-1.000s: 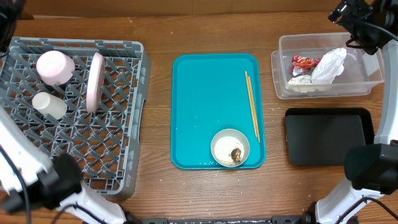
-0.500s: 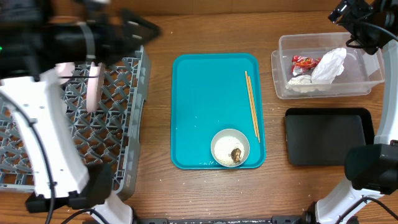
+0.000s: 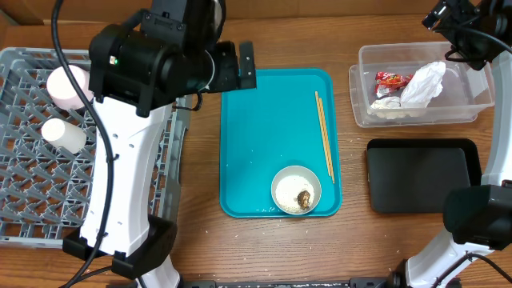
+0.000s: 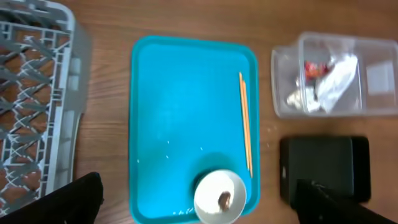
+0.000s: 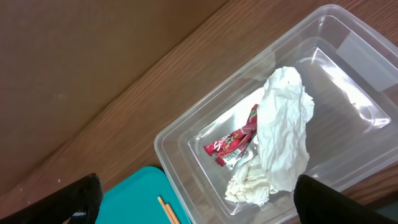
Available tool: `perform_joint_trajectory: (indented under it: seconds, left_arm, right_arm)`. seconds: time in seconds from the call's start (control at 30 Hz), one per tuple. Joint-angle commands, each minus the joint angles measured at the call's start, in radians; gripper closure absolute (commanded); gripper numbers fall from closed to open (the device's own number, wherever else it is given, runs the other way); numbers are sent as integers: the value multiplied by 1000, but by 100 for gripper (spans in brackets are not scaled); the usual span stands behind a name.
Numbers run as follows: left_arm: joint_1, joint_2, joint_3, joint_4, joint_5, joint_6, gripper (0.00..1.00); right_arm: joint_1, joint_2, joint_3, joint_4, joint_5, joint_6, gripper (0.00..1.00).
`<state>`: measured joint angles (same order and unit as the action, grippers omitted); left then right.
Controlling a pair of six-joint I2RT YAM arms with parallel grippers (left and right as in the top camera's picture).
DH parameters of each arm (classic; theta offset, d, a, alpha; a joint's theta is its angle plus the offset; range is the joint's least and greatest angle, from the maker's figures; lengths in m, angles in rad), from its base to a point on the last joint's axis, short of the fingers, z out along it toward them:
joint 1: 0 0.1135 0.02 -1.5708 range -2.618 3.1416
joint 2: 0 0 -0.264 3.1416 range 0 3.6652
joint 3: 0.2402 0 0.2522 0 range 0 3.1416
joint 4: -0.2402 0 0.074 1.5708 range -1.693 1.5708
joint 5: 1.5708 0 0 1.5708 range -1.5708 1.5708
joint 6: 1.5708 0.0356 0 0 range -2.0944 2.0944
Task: Sort waste into correct bins and load items into the dishwasher
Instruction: 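Withdraw the left gripper from the rack and reach toward the chopsticks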
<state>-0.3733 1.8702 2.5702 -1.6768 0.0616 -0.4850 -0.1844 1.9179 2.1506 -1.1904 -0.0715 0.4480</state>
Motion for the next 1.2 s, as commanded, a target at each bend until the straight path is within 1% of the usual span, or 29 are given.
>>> perform_joint_trajectory:
  seconds: [0.0, 0.07, 0.2, 0.27, 0.4, 0.47, 0.53, 0.63, 0.67, 0.73, 0.8, 0.87, 0.97, 1.03, 1.1, 1.17]
  left_arm:
    - [-9, 23, -14, 29, 21, -84, 6]
    - [-32, 50, -15, 49, 63, -72, 6]
    - [-82, 132, -15, 70, 62, -72, 4]
    - [-101, 181, -15, 75, 62, -72, 1]
    - [-118, 262, -15, 113, 65, -74, 1]
    - [-119, 306, -15, 140, 98, -79, 2]
    - [-120, 334, -15, 154, 146, -79, 11]
    - [-135, 370, -15, 188, 156, -93, 17]
    - [-152, 395, -15, 236, 157, -119, 22]
    - [-177, 423, -15, 291, 152, -129, 28]
    - [-211, 452, -15, 336, 111, -130, 28]
    - [-249, 481, -15, 357, 24, -147, 28]
    - [-309, 528, -15, 372, -161, -175, 28]
    - [-340, 561, -15, 374, -274, -213, 32]
    - [-360, 590, -15, 373, -349, -243, 33]
    - [-373, 627, -15, 373, -367, -269, 34]
  right_arm:
    - [-2, -19, 11, 4, 3, 5, 0]
    - [-2, -19, 11, 4, 3, 5, 0]
    - [-2, -19, 11, 4, 3, 5, 0]
    - [-2, -19, 11, 4, 3, 5, 0]
    - [-2, -19, 11, 4, 3, 5, 0]
    - [-2, -19, 11, 5, -14, 6, 0]
    - [-1, -19, 11, 8, -43, 6, 0]
    - [-1, -19, 11, 7, -115, 6, 0]
    - [-1, -19, 11, 7, -132, 5, 0]
    - [-1, -19, 11, 7, -132, 5, 0]
    - [-1, -19, 11, 7, -132, 5, 0]
    - [-1, -19, 11, 7, -132, 5, 0]
    - [-1, -19, 10, 7, -132, 5, 0]
    - [-1, -19, 11, 7, -132, 5, 0]
    - [-1, -19, 11, 7, -132, 5, 0]
    - [-1, -19, 11, 7, -132, 5, 0]
